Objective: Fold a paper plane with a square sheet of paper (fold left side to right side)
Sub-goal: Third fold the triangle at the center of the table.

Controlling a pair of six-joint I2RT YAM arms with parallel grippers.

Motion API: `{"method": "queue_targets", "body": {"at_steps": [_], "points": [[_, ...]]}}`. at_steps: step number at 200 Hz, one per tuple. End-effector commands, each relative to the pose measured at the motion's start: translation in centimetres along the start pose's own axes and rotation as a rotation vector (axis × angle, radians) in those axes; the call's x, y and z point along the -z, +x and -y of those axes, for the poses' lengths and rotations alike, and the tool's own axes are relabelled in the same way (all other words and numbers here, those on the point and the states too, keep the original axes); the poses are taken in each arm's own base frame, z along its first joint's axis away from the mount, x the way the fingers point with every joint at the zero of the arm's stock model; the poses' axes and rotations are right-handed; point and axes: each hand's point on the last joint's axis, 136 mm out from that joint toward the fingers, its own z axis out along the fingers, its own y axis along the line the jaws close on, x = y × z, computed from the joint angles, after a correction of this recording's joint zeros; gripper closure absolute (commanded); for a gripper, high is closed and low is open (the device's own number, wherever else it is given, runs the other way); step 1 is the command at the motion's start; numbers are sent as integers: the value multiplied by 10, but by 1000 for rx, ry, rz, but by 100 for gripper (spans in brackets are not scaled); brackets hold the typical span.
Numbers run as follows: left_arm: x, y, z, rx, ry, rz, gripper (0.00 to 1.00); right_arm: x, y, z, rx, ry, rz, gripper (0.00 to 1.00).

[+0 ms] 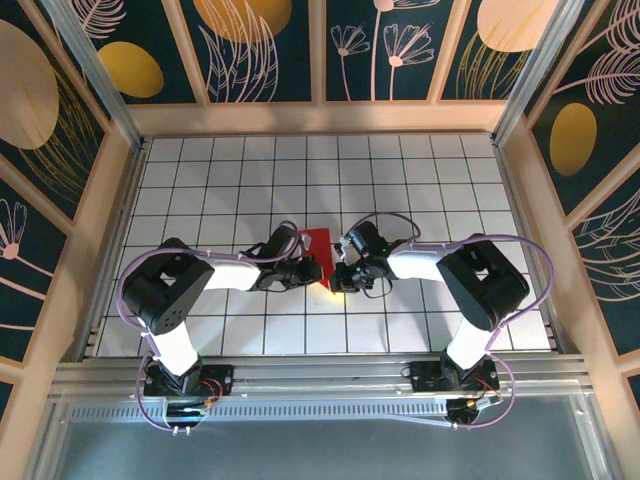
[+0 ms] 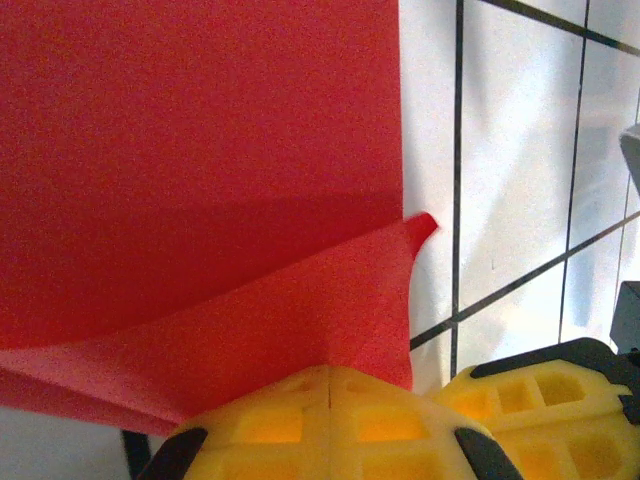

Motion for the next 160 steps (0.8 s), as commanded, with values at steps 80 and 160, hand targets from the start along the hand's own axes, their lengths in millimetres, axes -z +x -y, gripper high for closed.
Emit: {"method": "queue_targets", "body": {"at_steps": [80, 160], "points": [[29, -33, -70, 60, -182, 132, 96, -13, 58, 64, -86, 259, -188, 100], [42, -51, -96, 78, -233, 176, 97, -13, 56, 61, -82, 245, -186, 100]]}}
